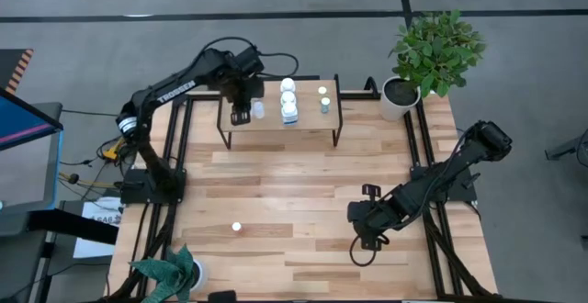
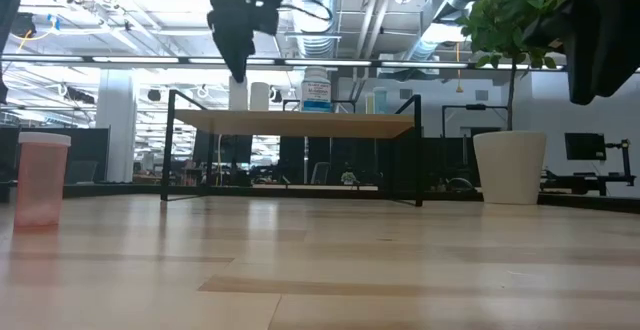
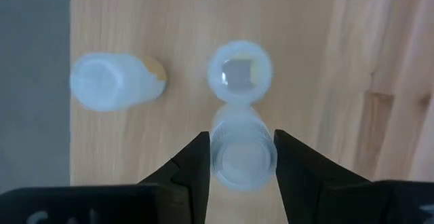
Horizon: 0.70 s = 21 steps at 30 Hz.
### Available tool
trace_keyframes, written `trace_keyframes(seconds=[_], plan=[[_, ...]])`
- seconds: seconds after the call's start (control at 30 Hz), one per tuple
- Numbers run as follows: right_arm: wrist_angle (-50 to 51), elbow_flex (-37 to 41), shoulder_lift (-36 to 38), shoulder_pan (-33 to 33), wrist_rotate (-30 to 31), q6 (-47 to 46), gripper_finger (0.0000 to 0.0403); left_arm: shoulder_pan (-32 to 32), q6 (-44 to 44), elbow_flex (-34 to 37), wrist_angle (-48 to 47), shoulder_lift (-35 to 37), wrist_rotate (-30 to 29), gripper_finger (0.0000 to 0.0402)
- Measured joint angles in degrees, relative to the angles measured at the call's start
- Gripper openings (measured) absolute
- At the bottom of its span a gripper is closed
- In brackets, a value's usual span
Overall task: Pick and place medicine bottles onto shelf by color
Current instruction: Put the white pill bottle on the shelf
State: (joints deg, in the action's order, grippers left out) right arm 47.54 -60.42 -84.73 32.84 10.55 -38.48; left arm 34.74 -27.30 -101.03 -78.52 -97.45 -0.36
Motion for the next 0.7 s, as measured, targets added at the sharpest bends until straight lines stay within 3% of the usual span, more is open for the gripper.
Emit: trace_keyframes(seconds=[0.3, 0.7], plan=[[-0.01, 0.00, 0.00, 0.00, -0.02, -0.04, 0.0118, 1.29, -3.03, -0.15, 1.91, -2.60, -0.51, 0.0113], [0.01, 0.00, 0.00, 0.00, -0.04, -0.02, 0.0118, 1.29, -0.66, 0.11, 2.49, -2.94, -1.93, 0.0174]])
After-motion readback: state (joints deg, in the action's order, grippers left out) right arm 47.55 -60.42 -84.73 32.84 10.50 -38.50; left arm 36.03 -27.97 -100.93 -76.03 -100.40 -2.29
